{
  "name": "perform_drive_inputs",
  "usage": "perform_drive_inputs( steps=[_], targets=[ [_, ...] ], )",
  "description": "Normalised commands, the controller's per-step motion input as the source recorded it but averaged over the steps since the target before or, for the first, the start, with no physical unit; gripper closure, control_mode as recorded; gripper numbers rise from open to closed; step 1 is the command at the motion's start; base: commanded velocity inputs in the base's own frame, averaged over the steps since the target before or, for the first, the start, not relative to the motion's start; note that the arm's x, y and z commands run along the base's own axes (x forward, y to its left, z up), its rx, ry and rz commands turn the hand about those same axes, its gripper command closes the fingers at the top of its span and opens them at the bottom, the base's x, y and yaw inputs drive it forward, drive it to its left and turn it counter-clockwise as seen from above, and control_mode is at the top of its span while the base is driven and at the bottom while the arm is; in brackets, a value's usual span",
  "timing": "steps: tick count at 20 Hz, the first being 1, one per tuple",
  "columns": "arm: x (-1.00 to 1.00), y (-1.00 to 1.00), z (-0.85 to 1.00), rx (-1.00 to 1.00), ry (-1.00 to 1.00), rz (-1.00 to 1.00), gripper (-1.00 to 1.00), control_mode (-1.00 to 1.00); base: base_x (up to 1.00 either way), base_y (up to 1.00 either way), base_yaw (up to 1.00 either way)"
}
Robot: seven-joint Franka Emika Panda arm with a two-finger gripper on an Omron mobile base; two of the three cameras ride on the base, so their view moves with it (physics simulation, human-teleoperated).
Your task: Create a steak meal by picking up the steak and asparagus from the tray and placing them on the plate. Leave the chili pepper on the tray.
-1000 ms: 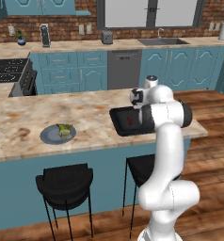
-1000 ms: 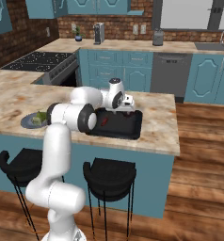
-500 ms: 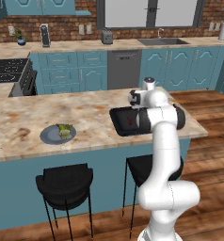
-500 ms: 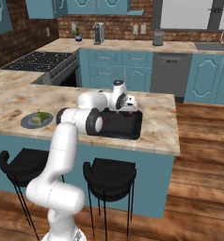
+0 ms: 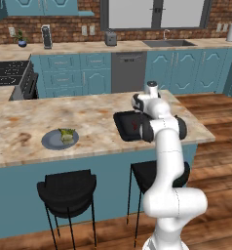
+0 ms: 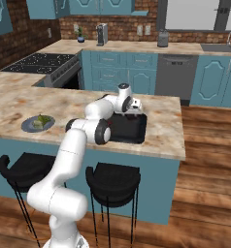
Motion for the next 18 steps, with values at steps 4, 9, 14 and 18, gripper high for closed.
perform_drive_inputs(
  steps=[4,9,14,18],
  targets=[
    [0.00,-0.07,-0.22,0.00,-0.04,0.00,1.00,-1.00,0.00,0.00,0.00],
    [-0.70,-0.21,-0.23,0.00,-0.11,0.01,1.00,-1.00,0.00,0.00,0.00],
    [-1.00,-0.03,-0.25,0.00,-0.19,0.07,1.00,-1.00,0.00,0.00,0.00],
    [-1.00,0.08,-0.05,-0.01,-0.24,0.09,1.00,-1.00,0.00,0.00,0.00]
  ],
)
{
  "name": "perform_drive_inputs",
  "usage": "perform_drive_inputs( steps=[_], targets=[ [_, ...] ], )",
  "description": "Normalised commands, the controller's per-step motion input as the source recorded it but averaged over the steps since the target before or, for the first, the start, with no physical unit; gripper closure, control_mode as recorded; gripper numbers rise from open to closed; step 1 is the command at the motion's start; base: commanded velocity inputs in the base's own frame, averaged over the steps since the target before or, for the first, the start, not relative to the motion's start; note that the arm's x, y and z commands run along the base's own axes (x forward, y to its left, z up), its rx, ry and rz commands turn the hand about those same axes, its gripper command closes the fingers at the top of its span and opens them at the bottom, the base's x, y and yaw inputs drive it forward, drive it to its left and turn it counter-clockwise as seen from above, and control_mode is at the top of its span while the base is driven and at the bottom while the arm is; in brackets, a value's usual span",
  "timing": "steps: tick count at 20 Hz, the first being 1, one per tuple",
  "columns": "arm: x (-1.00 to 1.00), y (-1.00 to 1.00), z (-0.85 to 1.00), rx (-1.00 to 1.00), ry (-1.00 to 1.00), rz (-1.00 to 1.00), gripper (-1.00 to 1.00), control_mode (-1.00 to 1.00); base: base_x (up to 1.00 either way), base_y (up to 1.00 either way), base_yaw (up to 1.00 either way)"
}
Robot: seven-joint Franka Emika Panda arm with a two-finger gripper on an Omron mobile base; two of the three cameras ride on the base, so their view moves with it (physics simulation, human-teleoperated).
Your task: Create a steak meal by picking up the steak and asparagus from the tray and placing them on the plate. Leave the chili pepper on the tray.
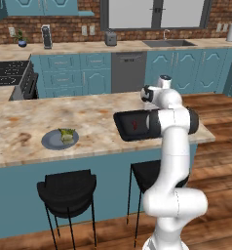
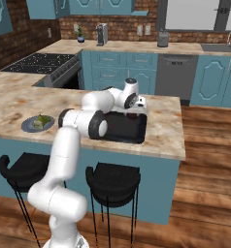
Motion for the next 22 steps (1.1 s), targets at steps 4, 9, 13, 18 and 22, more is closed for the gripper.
perform_drive_inputs(
  steps=[4,9,13,18,22],
  targets=[
    [-0.88,0.30,0.74,0.00,-0.14,0.08,1.00,-1.00,0.00,0.00,0.00],
    [-0.99,0.55,0.81,0.00,-0.01,0.13,1.00,-1.00,0.00,0.00,0.00],
    [-0.78,0.80,0.65,0.03,0.00,0.13,1.00,-1.00,0.00,0.00,0.00],
    [-0.62,0.91,0.51,0.06,0.00,0.12,1.00,-1.00,0.00,0.00,0.00],
    [-0.56,1.00,0.33,0.03,0.00,0.11,1.00,-1.00,0.00,0.00,0.00]
  ],
)
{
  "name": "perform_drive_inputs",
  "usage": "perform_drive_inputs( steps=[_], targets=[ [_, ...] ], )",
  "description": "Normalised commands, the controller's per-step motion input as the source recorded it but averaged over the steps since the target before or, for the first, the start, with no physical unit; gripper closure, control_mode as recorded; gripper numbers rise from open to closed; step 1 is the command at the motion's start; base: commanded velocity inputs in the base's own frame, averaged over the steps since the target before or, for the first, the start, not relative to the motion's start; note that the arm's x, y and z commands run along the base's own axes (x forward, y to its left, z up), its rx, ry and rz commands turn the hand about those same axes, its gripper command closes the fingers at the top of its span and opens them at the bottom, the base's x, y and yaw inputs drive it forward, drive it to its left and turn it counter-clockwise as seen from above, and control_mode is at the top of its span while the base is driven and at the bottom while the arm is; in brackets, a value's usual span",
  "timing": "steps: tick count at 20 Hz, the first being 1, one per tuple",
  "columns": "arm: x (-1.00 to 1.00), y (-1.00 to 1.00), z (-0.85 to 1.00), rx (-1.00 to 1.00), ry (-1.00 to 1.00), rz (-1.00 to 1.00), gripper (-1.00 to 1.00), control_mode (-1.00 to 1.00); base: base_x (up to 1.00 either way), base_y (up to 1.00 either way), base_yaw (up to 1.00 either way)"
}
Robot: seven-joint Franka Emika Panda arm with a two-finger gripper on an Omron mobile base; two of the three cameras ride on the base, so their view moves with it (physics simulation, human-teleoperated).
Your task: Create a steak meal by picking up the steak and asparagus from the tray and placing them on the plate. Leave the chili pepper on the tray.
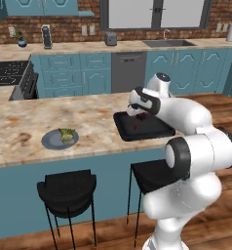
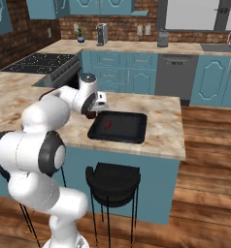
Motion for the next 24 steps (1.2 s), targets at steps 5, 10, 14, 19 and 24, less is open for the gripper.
perform_drive_inputs(
  steps=[5,10,14,19,24],
  targets=[
    [-0.37,1.00,0.17,0.03,0.06,0.07,1.00,-1.00,0.00,0.00,0.00],
    [-0.25,1.00,0.00,0.03,0.13,0.05,1.00,-1.00,0.00,0.00,0.00],
    [-0.17,1.00,0.00,0.02,0.15,0.06,1.00,-1.00,0.00,0.00,0.00],
    [-0.13,1.00,0.00,0.01,0.15,0.07,1.00,-1.00,0.00,0.00,0.00],
    [-0.01,1.00,-0.28,0.00,0.07,0.08,1.00,-1.00,0.00,0.00,0.00]
  ],
)
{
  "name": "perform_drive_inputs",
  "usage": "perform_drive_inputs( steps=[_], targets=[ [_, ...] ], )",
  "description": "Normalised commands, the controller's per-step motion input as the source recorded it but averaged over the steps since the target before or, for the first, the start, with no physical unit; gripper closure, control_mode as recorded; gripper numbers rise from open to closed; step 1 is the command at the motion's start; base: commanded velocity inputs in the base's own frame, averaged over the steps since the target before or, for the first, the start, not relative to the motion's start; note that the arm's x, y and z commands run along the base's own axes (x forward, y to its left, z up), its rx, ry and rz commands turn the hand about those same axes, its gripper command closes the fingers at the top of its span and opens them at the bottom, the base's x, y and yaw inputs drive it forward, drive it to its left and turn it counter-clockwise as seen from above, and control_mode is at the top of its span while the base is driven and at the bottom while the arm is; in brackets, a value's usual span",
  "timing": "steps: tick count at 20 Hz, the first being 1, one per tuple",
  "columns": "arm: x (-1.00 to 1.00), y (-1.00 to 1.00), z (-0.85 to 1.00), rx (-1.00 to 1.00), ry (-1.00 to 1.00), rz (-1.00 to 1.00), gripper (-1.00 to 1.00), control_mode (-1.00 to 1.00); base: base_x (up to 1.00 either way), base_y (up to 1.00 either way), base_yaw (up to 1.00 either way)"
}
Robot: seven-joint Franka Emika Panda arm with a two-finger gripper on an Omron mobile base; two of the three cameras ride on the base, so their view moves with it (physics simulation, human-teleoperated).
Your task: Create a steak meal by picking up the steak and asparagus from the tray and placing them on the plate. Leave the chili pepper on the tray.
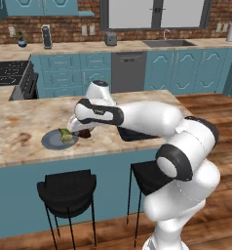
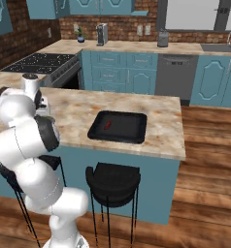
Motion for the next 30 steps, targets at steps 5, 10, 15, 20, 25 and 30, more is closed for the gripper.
perform_drive_inputs(
  steps=[5,10,15,20,25,30],
  targets=[
    [0.22,1.00,-0.49,-0.08,0.00,0.07,1.00,-1.00,0.00,0.00,0.00],
    [0.56,0.93,-0.38,-0.07,0.04,0.02,1.00,-1.00,0.00,0.00,0.00],
    [0.71,0.52,-0.32,-0.02,0.03,0.00,1.00,-1.00,0.00,0.00,0.00],
    [0.70,0.40,-0.30,-0.02,0.02,0.00,1.00,-1.00,0.00,0.00,0.00],
    [0.63,0.08,-0.30,0.00,0.01,-0.01,1.00,-1.00,0.00,0.00,0.00],
    [0.52,0.00,-0.27,0.00,0.02,-0.03,1.00,-1.00,0.00,0.00,0.00]
  ],
)
